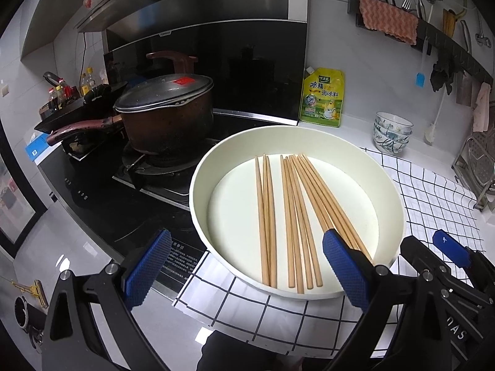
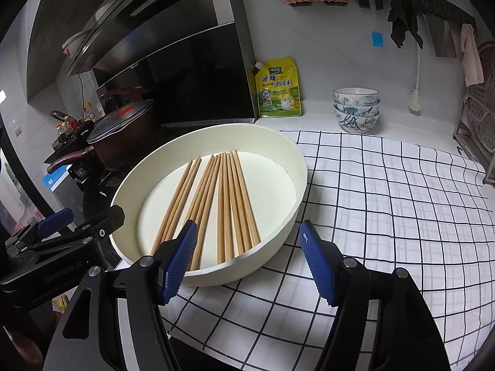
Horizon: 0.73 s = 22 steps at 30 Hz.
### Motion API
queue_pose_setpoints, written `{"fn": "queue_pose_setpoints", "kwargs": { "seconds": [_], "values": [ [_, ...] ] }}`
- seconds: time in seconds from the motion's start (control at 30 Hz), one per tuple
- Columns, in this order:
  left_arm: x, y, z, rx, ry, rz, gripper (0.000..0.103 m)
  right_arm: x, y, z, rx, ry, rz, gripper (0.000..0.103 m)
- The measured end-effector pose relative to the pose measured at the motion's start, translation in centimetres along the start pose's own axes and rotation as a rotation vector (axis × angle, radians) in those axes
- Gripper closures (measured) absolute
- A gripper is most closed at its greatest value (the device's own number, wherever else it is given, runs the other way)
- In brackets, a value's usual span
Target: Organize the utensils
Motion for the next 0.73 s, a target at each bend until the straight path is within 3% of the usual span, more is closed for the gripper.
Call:
{"fn": "queue_pose_setpoints", "kwargs": {
  "seconds": [0.73],
  "values": [
    [-0.18, 0.21, 0.21, 0.01, -0.008, 0.012, 0.006, 0.03, -0.06, -0.08, 0.0, 0.0, -0.001, 0.037]
  ]
}}
Point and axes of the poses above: each gripper's, at about its wrist camera, not at the fingertips, and y roughly the way its jaws point, z to its left, x to its top, the point moved 6 cm from there along y, roughly the way its jaws point, and after that the axes turned 12 degrees about -z, right-handed, at the moved point
